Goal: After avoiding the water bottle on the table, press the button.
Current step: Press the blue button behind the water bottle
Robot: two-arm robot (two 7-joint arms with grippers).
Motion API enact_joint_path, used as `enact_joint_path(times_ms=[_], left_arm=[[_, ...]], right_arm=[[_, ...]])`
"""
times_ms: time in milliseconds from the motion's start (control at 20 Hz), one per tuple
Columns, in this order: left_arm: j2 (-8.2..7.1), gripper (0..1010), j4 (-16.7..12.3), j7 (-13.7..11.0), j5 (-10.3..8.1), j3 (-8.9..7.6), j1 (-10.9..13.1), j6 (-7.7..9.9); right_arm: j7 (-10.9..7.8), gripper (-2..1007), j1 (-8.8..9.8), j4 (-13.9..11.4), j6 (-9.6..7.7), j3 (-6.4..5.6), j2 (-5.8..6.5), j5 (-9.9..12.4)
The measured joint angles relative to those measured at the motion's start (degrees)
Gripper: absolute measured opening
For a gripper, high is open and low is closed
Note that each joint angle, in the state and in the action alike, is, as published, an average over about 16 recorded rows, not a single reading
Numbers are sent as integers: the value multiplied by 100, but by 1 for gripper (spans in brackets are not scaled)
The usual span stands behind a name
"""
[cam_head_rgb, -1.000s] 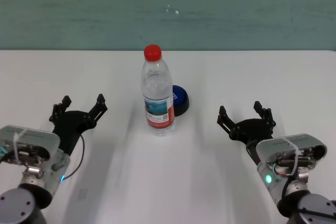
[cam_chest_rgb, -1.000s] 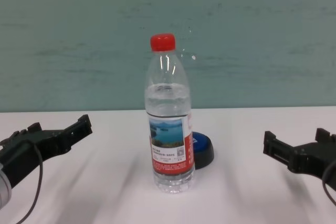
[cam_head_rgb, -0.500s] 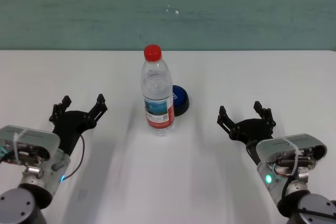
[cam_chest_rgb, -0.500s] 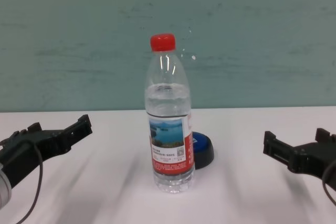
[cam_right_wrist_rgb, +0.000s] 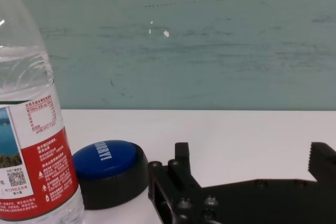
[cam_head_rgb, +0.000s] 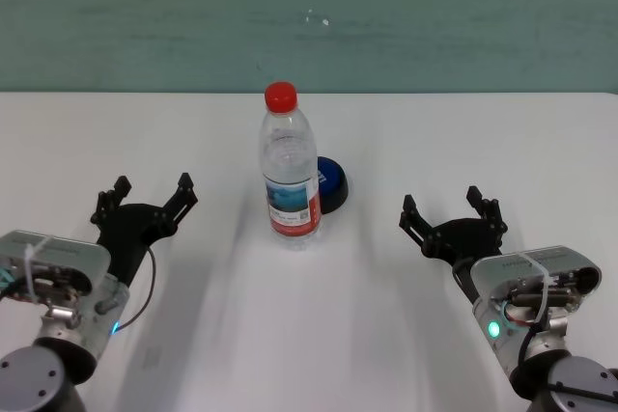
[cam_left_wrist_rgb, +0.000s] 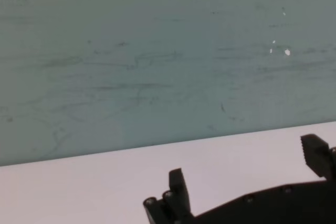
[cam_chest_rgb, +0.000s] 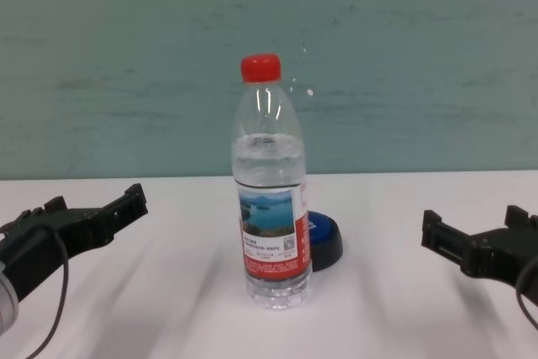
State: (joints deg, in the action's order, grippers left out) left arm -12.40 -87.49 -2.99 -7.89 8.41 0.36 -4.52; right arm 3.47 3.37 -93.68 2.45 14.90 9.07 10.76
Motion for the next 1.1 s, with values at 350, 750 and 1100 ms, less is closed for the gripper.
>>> enact_joint_path(times_ms=[350,750,1100], left_arm=[[23,1010,-29,-100,-4,-54,36,-5],[63,1010,-196,-366,-15,-175,199,-55],[28,1010,-462,-641,-56,-300,458,-151]], right_arm=[[0,1004,0,0,0,0,0,0],[0,1004,0,0,0,0,0,0],[0,1004,0,0,0,0,0,0]])
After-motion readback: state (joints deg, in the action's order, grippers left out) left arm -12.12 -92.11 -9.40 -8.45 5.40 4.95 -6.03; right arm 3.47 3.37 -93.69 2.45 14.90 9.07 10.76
